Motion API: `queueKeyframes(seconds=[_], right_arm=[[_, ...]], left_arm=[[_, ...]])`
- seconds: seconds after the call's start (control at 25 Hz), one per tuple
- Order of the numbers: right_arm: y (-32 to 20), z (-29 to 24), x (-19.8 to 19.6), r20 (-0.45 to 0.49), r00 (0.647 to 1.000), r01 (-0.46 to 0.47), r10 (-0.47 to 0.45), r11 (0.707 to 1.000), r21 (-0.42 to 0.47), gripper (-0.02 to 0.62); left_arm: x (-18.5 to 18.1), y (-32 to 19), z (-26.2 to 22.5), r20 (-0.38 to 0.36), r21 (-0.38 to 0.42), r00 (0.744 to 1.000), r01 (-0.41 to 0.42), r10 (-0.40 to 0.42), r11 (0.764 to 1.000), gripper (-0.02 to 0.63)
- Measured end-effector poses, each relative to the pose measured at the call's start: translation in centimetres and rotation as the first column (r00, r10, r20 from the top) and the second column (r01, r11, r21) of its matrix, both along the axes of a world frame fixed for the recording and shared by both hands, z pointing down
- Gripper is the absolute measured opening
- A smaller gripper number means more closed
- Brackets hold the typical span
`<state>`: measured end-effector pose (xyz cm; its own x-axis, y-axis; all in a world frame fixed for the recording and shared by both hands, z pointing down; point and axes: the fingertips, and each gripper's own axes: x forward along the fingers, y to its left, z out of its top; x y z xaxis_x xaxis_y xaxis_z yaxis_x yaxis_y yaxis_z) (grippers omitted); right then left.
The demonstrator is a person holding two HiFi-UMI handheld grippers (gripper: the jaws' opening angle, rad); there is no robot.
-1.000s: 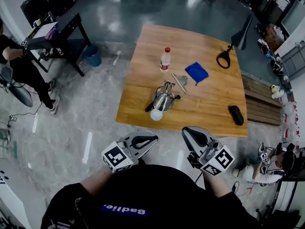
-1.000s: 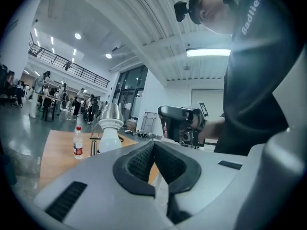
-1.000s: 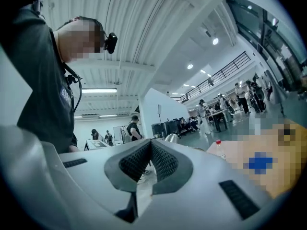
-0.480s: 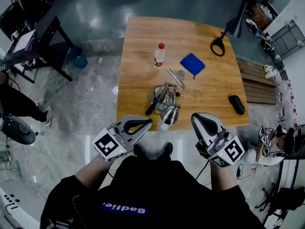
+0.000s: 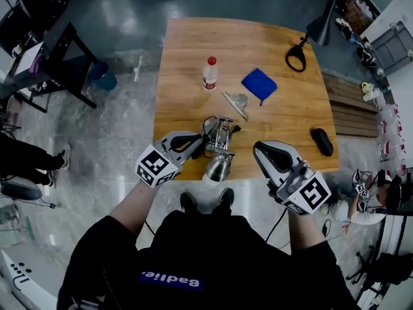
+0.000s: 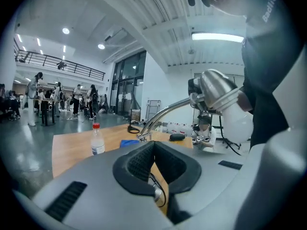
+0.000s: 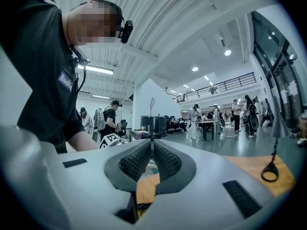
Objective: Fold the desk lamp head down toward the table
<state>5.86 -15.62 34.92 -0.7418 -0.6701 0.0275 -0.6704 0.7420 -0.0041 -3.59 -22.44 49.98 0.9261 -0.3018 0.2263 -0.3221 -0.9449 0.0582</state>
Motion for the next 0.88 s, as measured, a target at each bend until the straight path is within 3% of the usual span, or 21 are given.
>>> queueKeyframes(seconds=[0.2, 0.32, 0.44, 0.56, 0.88], right_arm=[[-1.7, 1.9, 0.0, -0.099, 0.994, 0.042, -0.042, 0.999, -0.008, 0.01], [-2.6, 3.6, -0.3, -0.22, 0.972, 0.09, -0.084, 0.996, 0.014, 0.062], [-3.1, 5.4, -1.0, -0.361, 0.921, 0.16, -0.147, 0.987, 0.005, 0.108], [-3.3, 7.3, -1.3, -0.506, 0.84, 0.213, -0.196, 0.977, -0.026, 0.12], [-4.5, 8.4, -2.9, -0.609, 0.755, 0.33, -0.245, 0.943, 0.029, 0.121]], left_arm=[[2.1, -2.2, 3.6, 0.042, -0.041, 0.999, -0.026, 0.028, 0.999, 0.011], [3.3, -3.5, 5.4, 0.08, -0.043, 0.996, -0.041, 0.044, 0.998, 0.012], [4.7, -4.3, 6.4, 0.1, -0.041, 0.992, -0.071, 0.075, 0.997, 0.033], [5.7, -4.7, 6.9, 0.107, -0.049, 0.989, -0.1, 0.105, 0.994, 0.119], [7.7, -4.7, 6.8, 0.088, -0.007, 0.974, -0.21, 0.21, 0.978, 0.144]])
